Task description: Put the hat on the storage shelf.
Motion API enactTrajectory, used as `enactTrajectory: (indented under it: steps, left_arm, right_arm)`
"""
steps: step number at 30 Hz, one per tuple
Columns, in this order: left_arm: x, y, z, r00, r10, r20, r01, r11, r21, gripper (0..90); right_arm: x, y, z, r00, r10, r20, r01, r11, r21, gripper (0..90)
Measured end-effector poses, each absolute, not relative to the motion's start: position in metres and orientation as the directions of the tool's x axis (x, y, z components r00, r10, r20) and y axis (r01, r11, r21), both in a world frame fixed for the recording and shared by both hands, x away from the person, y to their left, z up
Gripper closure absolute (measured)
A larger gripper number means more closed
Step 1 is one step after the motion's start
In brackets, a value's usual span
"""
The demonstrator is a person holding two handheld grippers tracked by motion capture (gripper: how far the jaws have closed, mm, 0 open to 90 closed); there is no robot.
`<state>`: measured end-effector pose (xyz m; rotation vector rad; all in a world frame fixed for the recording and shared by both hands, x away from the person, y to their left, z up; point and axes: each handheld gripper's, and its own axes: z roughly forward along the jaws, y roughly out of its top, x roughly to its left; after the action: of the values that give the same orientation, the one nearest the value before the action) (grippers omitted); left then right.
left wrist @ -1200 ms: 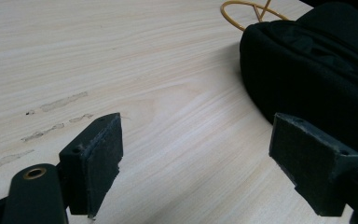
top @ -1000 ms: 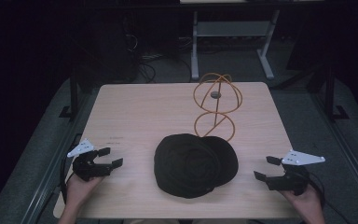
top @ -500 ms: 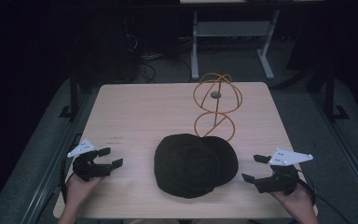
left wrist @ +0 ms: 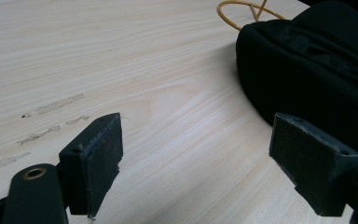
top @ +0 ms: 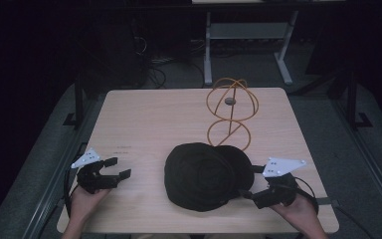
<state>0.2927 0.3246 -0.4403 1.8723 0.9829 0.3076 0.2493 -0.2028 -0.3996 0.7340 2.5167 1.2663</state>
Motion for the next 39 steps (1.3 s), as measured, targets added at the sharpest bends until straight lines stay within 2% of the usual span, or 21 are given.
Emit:
enactTrajectory:
  steps: [12, 29, 39]
  left_arm:
    - [0.293, 0.324, -0.441, 0.646, 0.739, -0.194, 0.5, -0.216, 0.839, 16.9]
    - [0.294, 0.325, -0.441, 0.645, 0.738, -0.196, 0.498, -0.211, 0.841, 16.9]
    - [0.294, 0.324, -0.441, 0.646, 0.737, -0.197, 0.502, -0.216, 0.838, 16.9]
  right_arm:
    - [0.256, -0.157, -0.392, -0.899, 0.438, 0.004, 0.281, 0.571, 0.771, 17.0]
    - [0.263, -0.098, -0.409, -0.95, 0.311, -0.005, 0.221, 0.687, 0.693, 23.9]
    - [0.26, -0.07, -0.417, -0.975, 0.22, -0.023, 0.151, 0.74, 0.655, 40.1]
